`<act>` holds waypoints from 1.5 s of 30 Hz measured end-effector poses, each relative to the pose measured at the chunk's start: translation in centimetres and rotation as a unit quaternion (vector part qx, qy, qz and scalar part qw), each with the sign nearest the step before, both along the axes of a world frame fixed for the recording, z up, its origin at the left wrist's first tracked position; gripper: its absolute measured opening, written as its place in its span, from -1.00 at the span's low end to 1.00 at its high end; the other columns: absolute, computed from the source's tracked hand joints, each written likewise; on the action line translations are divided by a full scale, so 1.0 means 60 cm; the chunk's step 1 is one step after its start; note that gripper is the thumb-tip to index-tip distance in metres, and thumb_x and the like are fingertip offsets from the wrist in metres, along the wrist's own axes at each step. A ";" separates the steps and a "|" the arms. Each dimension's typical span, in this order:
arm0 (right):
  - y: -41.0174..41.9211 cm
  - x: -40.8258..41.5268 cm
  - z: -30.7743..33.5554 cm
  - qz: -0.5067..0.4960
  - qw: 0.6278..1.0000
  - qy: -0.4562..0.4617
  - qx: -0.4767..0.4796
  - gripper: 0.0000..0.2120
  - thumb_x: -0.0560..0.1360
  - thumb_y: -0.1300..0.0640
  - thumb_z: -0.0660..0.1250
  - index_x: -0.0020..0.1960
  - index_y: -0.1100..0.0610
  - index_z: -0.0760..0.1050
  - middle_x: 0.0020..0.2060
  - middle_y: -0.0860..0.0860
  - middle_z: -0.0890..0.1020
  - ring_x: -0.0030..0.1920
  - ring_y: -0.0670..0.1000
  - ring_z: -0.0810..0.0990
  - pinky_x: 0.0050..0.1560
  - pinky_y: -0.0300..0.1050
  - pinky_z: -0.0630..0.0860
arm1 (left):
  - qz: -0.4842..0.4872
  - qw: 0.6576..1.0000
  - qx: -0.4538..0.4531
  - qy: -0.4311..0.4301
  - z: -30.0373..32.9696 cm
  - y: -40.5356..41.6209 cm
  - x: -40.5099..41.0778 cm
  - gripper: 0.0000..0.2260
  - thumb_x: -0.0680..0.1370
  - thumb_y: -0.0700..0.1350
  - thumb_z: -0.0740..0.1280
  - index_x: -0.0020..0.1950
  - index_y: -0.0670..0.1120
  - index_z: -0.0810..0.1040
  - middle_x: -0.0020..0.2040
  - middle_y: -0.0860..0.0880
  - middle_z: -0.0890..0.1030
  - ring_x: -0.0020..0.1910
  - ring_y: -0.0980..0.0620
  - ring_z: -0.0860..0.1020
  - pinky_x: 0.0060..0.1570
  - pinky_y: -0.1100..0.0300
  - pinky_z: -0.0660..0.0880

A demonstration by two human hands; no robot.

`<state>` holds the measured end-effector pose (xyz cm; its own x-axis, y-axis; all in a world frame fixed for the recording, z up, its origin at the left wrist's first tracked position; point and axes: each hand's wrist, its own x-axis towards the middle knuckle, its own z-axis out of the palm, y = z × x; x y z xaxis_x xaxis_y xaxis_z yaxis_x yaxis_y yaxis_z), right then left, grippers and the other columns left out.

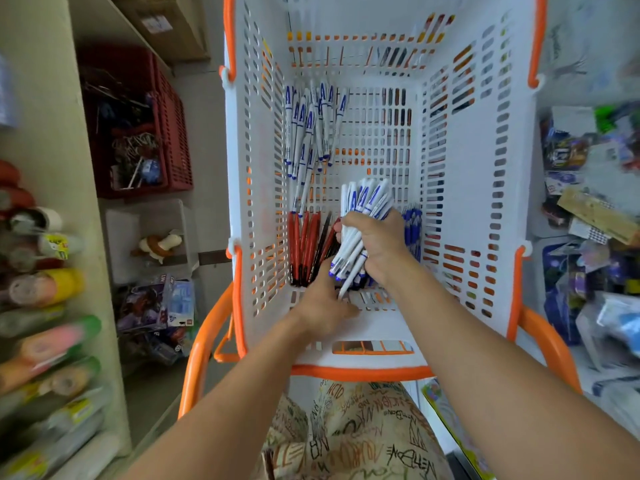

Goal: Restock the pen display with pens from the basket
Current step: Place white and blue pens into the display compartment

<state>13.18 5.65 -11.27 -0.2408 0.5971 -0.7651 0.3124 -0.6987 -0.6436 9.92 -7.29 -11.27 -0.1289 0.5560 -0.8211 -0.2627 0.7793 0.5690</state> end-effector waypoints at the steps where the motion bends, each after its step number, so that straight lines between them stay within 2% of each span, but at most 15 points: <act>1: -0.010 -0.001 -0.001 0.002 1.000 0.003 -0.003 -0.84 0.34 0.44 0.43 -0.16 0.22 0.62 -0.35 0.18 0.65 -0.35 0.12 0.66 -0.30 -0.02 0.65 | 0.023 0.999 -0.001 0.023 -0.003 -0.004 0.005 -0.37 0.46 -0.45 0.39 0.46 -0.12 0.30 -0.02 0.07 0.55 -0.10 0.17 0.53 -0.20 0.49 0.46; 4: -0.042 -0.001 -0.004 0.003 1.000 -0.002 -0.014 -0.83 0.43 0.47 0.38 -0.08 0.25 0.62 -0.36 0.11 0.66 -0.40 0.01 0.68 -0.34 -0.12 0.60 | 0.034 0.994 -0.015 0.106 -0.005 -0.010 0.011 -0.51 0.49 -0.36 0.40 0.37 -0.12 0.38 -0.02 0.05 0.56 -0.04 0.03 0.56 -0.19 0.50 0.43; 6: -0.054 0.004 -0.007 -0.002 1.000 0.000 -0.023 -0.82 0.44 0.47 0.38 -0.06 0.25 0.63 -0.34 0.11 0.67 -0.40 0.00 0.67 -0.34 -0.11 0.60 | -0.030 0.983 -0.040 0.178 -0.005 -0.017 0.011 -0.47 0.43 -0.16 0.48 0.35 -0.06 0.37 0.08 0.00 0.59 0.09 -0.06 0.56 0.04 0.22 0.53; 8: -0.057 0.013 -0.010 0.000 1.000 -0.006 -0.020 -0.80 0.43 0.47 0.39 -0.10 0.20 0.63 -0.35 0.10 0.67 -0.39 0.01 0.68 -0.33 -0.10 0.59 | -0.106 0.969 -0.080 0.208 0.002 -0.023 0.003 -0.31 0.36 0.10 0.53 0.38 -0.03 0.31 0.19 0.00 0.56 0.18 -0.05 0.52 0.16 0.03 0.51; 11: -0.046 0.025 -0.008 0.033 0.999 -0.031 0.012 -0.80 0.42 0.45 0.41 -0.11 0.17 0.64 -0.36 0.06 0.68 -0.37 -0.01 0.69 -0.32 -0.11 0.59 | -0.173 0.972 -0.114 0.106 0.013 -0.027 -0.022 0.07 0.27 0.23 0.59 0.58 -0.01 0.04 0.47 -0.03 0.40 0.39 -0.04 0.42 0.30 0.09 0.44; 14: -0.014 0.028 -0.003 0.081 0.991 -0.060 0.089 -0.78 0.38 0.44 0.45 -0.04 0.21 0.64 -0.31 0.07 0.68 -0.35 -0.03 0.69 -0.30 -0.12 0.62 | -0.136 0.982 -0.122 0.053 0.027 -0.027 -0.042 0.09 0.32 0.04 0.64 0.62 0.02 -0.02 0.52 -0.05 0.32 0.41 -0.07 0.42 0.28 0.12 0.45; 17: 0.018 0.022 0.008 0.162 0.968 -0.075 0.175 -0.76 0.30 0.40 0.48 -0.08 0.18 0.61 -0.28 0.04 0.68 -0.30 -0.06 0.68 -0.29 -0.18 0.60 | -0.009 0.996 -0.087 0.031 0.040 -0.022 -0.046 -0.21 0.46 -0.18 0.46 0.59 0.01 0.13 0.40 -0.07 0.43 0.17 -0.02 0.54 0.02 0.16 0.53; 20: 0.016 0.011 0.022 0.218 0.954 -0.065 0.197 -0.67 0.28 0.43 0.50 -0.17 0.05 0.54 -0.33 -0.07 0.62 -0.39 -0.24 0.58 -0.38 -0.38 0.49 | 0.192 0.978 -0.082 0.024 0.042 -0.020 -0.051 -0.42 0.38 -0.08 0.30 0.42 -0.02 0.40 0.30 -0.08 0.55 0.22 -0.05 0.53 0.22 -0.02 0.49; 24: -0.036 0.004 0.015 0.234 0.959 -0.021 0.158 -0.65 0.28 0.46 0.49 -0.13 0.06 0.56 -0.31 -0.06 0.64 -0.37 -0.24 0.60 -0.34 -0.36 0.51 | 0.315 0.947 -0.068 0.021 0.035 -0.010 -0.055 -0.75 0.59 -0.10 0.23 0.21 -0.11 0.57 0.13 -0.14 0.66 0.17 -0.08 0.60 0.23 -0.05 0.53; 28: -0.069 0.002 0.005 0.185 0.975 0.009 0.122 -0.59 0.29 0.51 0.49 0.00 0.11 0.60 -0.26 -0.04 0.69 -0.29 -0.16 0.66 -0.27 -0.21 0.61 | 0.352 0.936 -0.018 -0.002 0.034 -0.002 -0.060 -0.70 0.60 0.03 0.26 0.20 -0.10 0.62 0.10 -0.08 0.70 0.04 0.02 0.66 0.18 0.03 0.56; 32: -0.085 0.016 0.003 0.184 0.979 0.001 0.087 -0.60 0.34 0.52 0.45 -0.01 0.08 0.63 -0.24 -0.02 0.70 -0.22 -0.11 0.69 -0.25 -0.16 0.63 | 0.294 0.955 -0.018 -0.035 0.029 0.007 -0.063 -0.39 0.35 0.28 0.51 0.33 0.10 0.54 0.26 -0.03 0.64 0.25 -0.05 0.60 0.27 -0.09 0.52; 35: -0.092 0.019 0.002 0.203 0.974 -0.030 0.100 -0.83 0.56 0.38 0.30 -0.08 0.22 0.64 -0.27 0.01 0.63 -0.25 -0.09 0.59 -0.26 -0.33 0.53 | 0.213 0.976 -0.007 -0.032 0.028 0.015 -0.045 -0.55 0.39 -0.06 0.60 0.23 0.06 0.56 0.13 0.01 0.69 0.13 0.06 0.64 0.18 0.10 0.55; 37: -0.096 0.022 -0.003 0.204 0.973 -0.035 0.103 -0.74 0.62 0.32 0.22 -0.10 0.21 0.66 -0.23 0.06 0.64 -0.19 -0.04 0.57 -0.17 -0.23 0.56 | 0.230 0.972 -0.007 -0.036 0.029 0.024 -0.033 -0.57 0.38 -0.20 0.59 0.19 0.00 0.59 0.06 0.00 0.71 0.06 0.08 0.66 0.08 0.18 0.57; 41: -0.104 0.023 0.003 0.165 0.984 -0.012 0.062 -0.61 0.68 0.30 0.12 -0.11 -0.03 0.59 -0.18 -0.02 0.64 -0.11 -0.06 0.60 -0.07 -0.22 0.54 | 0.290 0.954 -0.042 -0.057 0.017 0.036 -0.022 -0.64 0.36 -0.23 0.59 0.11 -0.03 0.66 -0.03 -0.07 0.74 -0.02 -0.02 0.70 -0.04 0.12 0.62; 45: -0.115 0.034 0.004 0.191 0.981 0.033 0.012 -0.71 0.69 0.34 0.10 0.21 0.04 0.48 -0.03 -0.05 0.63 -0.05 -0.20 0.64 0.05 -0.29 0.60 | 0.321 0.943 -0.063 -0.057 0.010 0.029 -0.003 -0.69 0.34 -0.14 0.59 0.04 0.03 0.67 -0.06 -0.05 0.74 -0.03 -0.03 0.71 0.05 0.05 0.63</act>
<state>15.22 -1.26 -11.02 -0.4986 0.4722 -0.7269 0.5056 -0.5227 -0.6864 9.74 -5.56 -10.65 -0.3133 0.2896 -0.9044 -0.7575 0.4982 0.4219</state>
